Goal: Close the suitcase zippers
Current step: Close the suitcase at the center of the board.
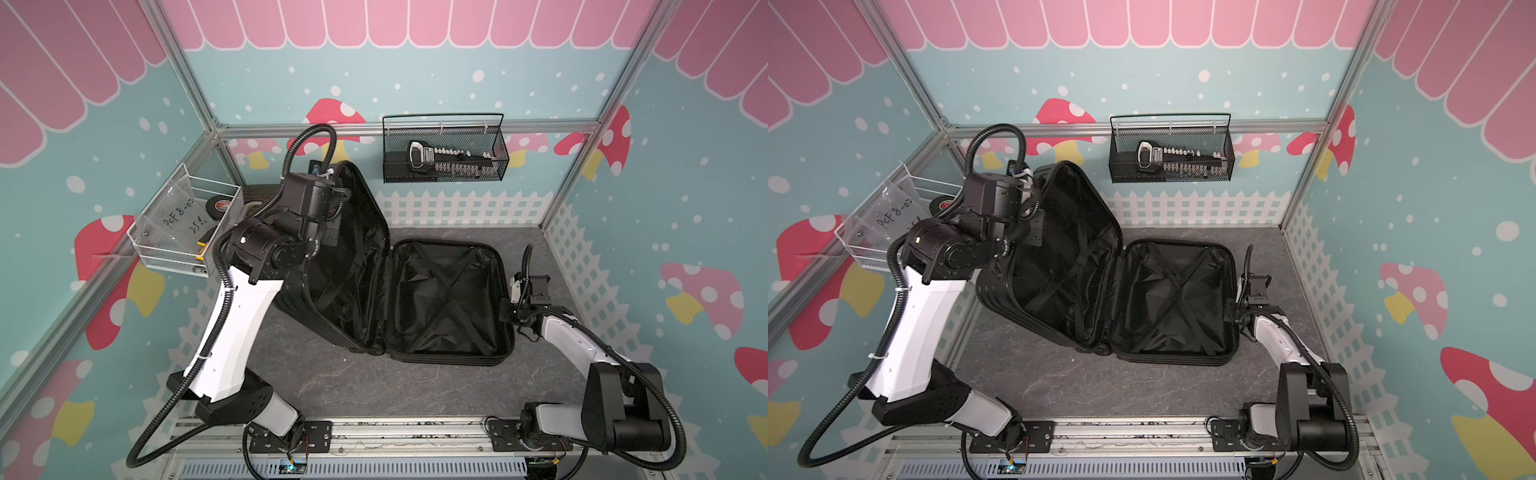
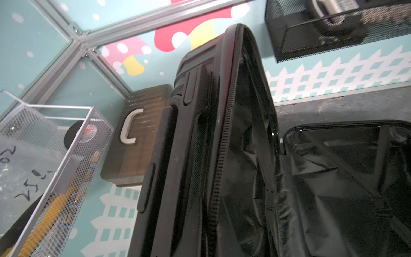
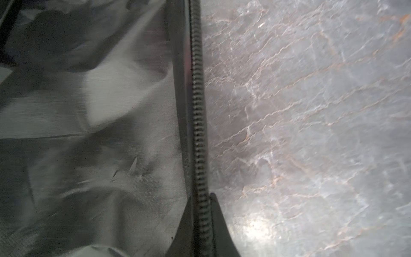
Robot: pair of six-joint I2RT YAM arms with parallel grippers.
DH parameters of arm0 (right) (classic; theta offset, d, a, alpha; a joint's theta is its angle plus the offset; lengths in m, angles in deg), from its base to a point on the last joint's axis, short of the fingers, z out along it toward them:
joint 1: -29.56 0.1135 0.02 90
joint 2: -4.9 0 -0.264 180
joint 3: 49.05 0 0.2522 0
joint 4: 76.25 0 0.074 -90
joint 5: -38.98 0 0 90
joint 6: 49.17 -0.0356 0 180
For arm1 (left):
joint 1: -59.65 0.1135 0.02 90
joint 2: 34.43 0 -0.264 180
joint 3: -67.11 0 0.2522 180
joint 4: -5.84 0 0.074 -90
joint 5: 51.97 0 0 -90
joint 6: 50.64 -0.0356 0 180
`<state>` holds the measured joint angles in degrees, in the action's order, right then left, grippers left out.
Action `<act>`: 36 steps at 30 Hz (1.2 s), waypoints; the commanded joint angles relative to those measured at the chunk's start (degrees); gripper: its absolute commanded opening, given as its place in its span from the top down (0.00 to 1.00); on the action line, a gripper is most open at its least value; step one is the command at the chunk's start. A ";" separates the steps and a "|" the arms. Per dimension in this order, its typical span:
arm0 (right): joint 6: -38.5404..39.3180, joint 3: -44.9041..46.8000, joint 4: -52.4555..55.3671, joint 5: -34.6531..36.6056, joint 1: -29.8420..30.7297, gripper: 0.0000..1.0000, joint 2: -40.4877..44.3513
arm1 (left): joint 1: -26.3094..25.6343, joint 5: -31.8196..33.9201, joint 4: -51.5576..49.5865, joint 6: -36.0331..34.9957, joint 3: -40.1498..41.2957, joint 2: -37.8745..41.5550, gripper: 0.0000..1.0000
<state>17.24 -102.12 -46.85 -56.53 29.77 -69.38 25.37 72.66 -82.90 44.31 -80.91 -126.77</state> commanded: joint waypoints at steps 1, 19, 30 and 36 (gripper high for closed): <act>-9.23 1.40 -6.78 -9.48 3.72 1.00 2.66 | -6.83 1.65 7.97 4.14 -9.01 -4.22 1.00; -25.96 4.47 -24.73 -1.04 26.06 1.00 0.27 | -25.66 12.01 11.00 2.52 -16.81 -17.13 1.00; -24.35 4.40 -20.24 8.12 29.80 0.74 1.69 | -33.13 4.21 11.30 0.31 -16.55 -22.71 0.47; -21.05 8.86 -16.17 10.51 29.83 0.62 6.90 | -32.98 -4.84 11.41 2.87 -10.01 -20.24 0.34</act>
<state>-4.99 -95.76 -63.57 -45.50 59.43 -63.74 -9.03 74.17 -73.13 45.17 -93.28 -149.02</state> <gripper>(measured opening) 0.376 0.658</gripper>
